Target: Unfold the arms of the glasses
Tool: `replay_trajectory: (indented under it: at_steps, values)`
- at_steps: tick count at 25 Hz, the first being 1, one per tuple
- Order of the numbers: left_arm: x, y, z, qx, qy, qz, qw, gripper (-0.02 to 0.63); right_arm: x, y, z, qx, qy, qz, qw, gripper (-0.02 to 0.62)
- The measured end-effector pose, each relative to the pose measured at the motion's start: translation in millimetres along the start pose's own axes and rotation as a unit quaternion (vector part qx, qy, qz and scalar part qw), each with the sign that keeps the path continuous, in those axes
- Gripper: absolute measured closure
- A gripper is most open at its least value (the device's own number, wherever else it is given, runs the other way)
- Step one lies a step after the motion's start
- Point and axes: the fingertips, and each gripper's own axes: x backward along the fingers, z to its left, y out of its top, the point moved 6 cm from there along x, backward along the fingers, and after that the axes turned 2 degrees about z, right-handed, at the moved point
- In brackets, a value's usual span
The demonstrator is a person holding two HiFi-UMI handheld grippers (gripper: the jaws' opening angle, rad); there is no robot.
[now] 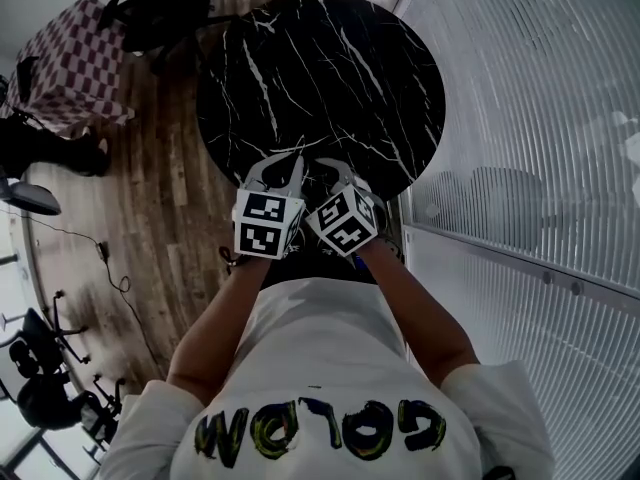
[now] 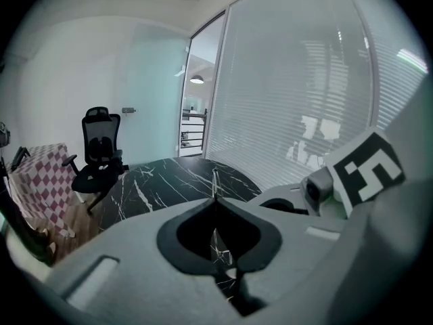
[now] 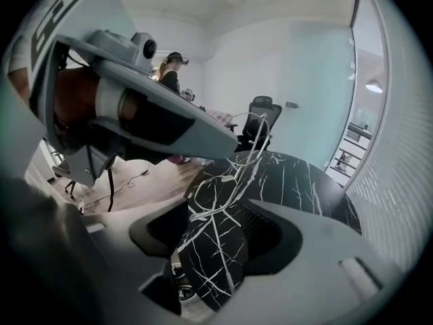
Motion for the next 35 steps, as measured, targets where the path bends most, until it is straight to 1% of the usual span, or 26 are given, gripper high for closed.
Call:
replay_trajectory:
  at_steps: [5, 10, 13, 17, 22, 35]
  values:
    - [-1.5, -2.9, 2.3, 0.008, 0.000, -0.003, 1.0000, 0.606, -5.9, -4.4, 4.1, 0.009, -0.002, 0.002, 1.000, 0.296]
    - [-1.8, -3.7, 2.1, 0.016, -0.007, 0.000, 0.9998, 0.606, -10.2, -10.5, 5.2, 0.027, -0.005, 0.016, 1.000, 0.299]
    - [0.2, -4.9, 4.1, 0.023, -0.012, 0.003, 0.9997, 0.606, -9.7, -12.3, 3.1, 0.038, -0.015, 0.020, 0.999, 0.321]
    - [3.0, -5.7, 4.6, 0.025, -0.015, 0.004, 0.9996, 0.606, -7.5, -14.4, 0.1, 0.041, -0.024, 0.026, 0.999, 0.339]
    - [1.6, -5.4, 3.4, 0.015, -0.013, 0.004, 0.9998, 0.606, -5.1, -18.2, -0.7, 0.048, -0.032, 0.028, 0.998, 0.365]
    - [2.3, -8.3, 10.3, -0.003, 0.000, 0.018, 0.9998, 0.606, 3.1, -26.5, -3.8, 0.055, -0.041, 0.036, 0.997, 0.470]
